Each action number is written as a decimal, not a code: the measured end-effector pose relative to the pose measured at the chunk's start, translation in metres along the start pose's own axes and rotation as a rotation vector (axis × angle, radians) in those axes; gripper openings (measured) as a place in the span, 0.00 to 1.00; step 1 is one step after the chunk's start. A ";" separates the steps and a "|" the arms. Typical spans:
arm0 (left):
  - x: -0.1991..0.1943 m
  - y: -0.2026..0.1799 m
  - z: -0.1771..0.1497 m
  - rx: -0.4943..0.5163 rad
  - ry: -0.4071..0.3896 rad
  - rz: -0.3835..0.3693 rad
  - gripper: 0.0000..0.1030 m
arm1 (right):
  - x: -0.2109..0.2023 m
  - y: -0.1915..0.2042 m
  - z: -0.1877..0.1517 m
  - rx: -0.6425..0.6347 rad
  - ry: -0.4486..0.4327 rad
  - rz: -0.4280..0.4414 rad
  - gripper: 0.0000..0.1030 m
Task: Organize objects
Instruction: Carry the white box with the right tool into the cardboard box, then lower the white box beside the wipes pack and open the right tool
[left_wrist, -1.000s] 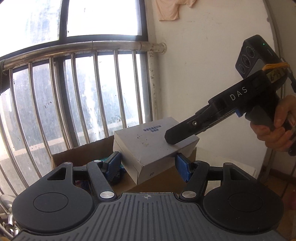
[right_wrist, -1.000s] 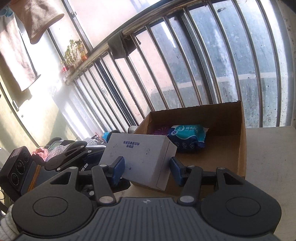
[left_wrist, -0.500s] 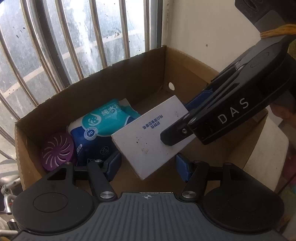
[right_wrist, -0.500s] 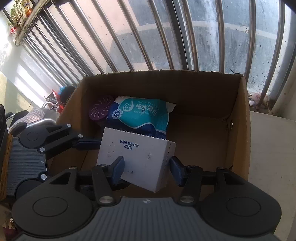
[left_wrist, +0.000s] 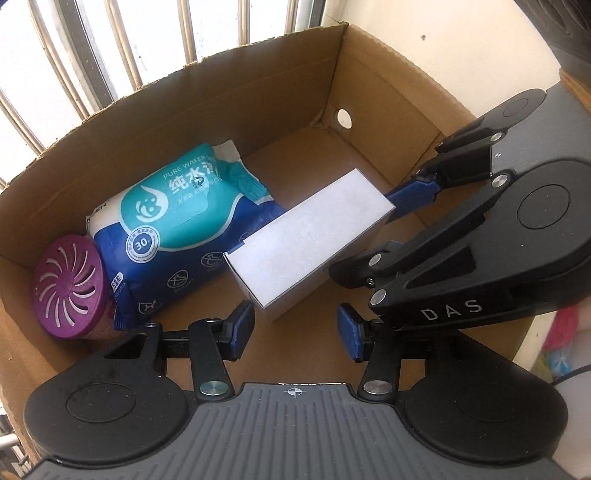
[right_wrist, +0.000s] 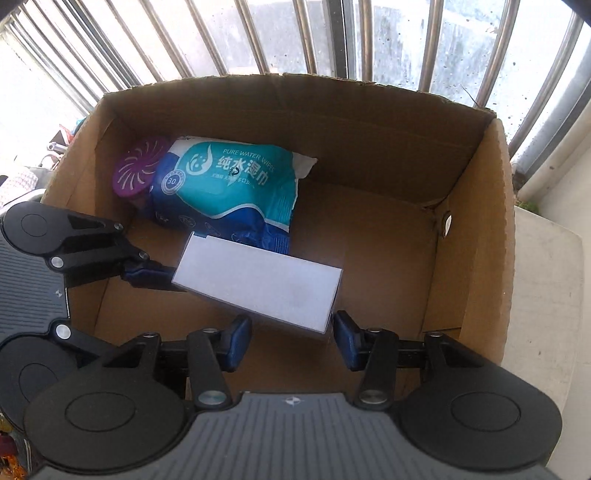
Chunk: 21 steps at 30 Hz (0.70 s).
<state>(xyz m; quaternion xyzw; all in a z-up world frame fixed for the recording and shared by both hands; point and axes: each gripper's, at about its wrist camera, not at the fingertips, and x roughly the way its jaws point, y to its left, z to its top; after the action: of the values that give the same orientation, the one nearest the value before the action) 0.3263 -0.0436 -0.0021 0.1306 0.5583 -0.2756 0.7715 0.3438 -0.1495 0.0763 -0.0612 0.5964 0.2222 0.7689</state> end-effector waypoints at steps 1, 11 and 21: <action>-0.002 0.002 -0.001 -0.008 -0.022 0.006 0.48 | -0.001 0.000 0.001 0.006 -0.003 -0.003 0.49; -0.012 0.014 -0.017 -0.079 -0.115 -0.158 0.40 | -0.045 -0.011 0.006 0.042 -0.111 -0.025 0.54; -0.022 -0.003 -0.018 -0.037 -0.233 -0.071 0.40 | -0.060 -0.021 0.001 0.035 -0.174 -0.079 0.54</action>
<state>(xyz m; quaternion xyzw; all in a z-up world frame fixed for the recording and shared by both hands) 0.3055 -0.0307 0.0124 0.0636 0.4741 -0.3057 0.8233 0.3416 -0.1841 0.1293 -0.0516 0.5284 0.1856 0.8269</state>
